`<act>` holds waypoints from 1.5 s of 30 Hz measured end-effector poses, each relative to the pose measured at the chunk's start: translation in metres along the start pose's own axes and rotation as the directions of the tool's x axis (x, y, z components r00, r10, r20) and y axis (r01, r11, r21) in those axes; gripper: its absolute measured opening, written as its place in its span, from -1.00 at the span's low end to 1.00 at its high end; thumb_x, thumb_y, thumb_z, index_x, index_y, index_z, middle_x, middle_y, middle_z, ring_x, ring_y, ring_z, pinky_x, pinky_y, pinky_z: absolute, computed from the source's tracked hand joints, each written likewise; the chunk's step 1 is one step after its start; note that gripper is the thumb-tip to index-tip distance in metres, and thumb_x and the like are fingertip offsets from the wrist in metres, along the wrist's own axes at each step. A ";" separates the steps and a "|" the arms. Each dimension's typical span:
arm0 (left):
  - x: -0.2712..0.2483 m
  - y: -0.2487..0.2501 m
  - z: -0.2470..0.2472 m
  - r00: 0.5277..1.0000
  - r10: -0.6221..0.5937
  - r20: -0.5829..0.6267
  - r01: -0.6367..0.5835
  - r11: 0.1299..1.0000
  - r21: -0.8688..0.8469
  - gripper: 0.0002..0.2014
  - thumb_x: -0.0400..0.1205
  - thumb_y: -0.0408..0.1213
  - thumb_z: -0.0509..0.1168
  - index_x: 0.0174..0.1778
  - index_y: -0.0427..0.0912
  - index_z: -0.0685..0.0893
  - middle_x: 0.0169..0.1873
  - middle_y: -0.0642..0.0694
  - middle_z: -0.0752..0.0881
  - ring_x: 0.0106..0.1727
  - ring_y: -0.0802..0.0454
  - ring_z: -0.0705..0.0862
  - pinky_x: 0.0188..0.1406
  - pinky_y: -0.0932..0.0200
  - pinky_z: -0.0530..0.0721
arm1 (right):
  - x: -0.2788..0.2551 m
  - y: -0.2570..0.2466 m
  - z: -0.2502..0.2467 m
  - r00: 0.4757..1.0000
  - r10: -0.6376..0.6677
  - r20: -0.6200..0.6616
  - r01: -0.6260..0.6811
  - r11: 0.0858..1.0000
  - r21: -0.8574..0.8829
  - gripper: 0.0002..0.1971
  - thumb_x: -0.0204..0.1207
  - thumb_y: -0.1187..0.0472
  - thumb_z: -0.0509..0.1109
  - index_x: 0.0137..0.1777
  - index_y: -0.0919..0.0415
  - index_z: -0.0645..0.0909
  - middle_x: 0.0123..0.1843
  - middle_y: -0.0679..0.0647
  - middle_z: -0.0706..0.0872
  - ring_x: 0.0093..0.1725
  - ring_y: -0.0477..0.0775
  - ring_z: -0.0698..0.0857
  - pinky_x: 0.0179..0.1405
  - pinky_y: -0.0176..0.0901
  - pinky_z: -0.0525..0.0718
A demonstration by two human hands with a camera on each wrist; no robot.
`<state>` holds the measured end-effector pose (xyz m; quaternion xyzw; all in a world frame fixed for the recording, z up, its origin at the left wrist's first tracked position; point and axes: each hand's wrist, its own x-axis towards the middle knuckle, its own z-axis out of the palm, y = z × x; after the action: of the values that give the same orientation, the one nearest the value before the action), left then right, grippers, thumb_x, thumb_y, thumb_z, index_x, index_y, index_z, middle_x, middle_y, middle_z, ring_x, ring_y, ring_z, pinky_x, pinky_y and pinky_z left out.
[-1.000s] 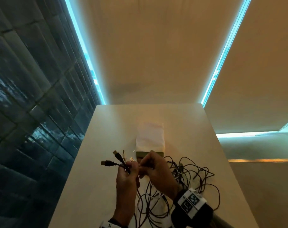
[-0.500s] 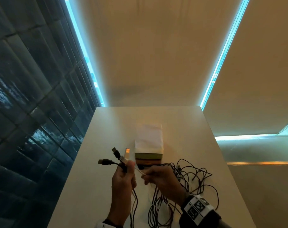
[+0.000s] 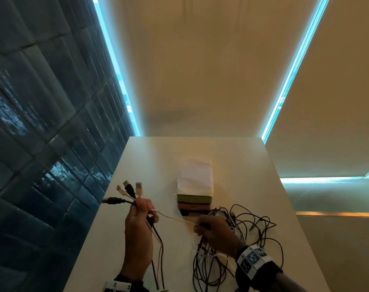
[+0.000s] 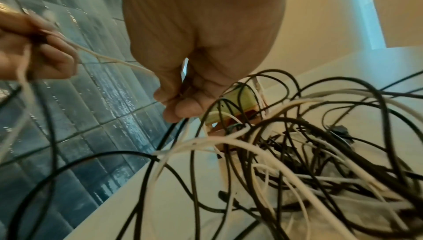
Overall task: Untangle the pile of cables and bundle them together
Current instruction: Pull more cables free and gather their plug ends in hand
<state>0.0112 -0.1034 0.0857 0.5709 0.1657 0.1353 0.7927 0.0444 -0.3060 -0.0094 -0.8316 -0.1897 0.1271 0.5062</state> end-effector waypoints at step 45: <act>-0.035 0.017 0.028 0.965 0.102 0.243 -0.171 0.943 0.284 -0.82 0.60 -0.21 0.31 -0.21 -0.26 0.66 -0.65 0.05 0.47 -0.59 0.20 0.40 -0.57 0.40 0.40 | -0.005 -0.070 -0.014 0.989 -0.136 0.065 0.120 0.971 0.208 -0.82 0.66 0.13 0.27 -0.15 0.09 0.64 -0.20 0.12 0.64 -0.36 0.06 0.57 -0.43 -0.31 0.59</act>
<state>-0.0099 -0.1360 0.1138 0.7073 0.0537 0.0978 0.6980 0.0322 -0.2902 0.0590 -0.7560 -0.2485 0.1455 0.5878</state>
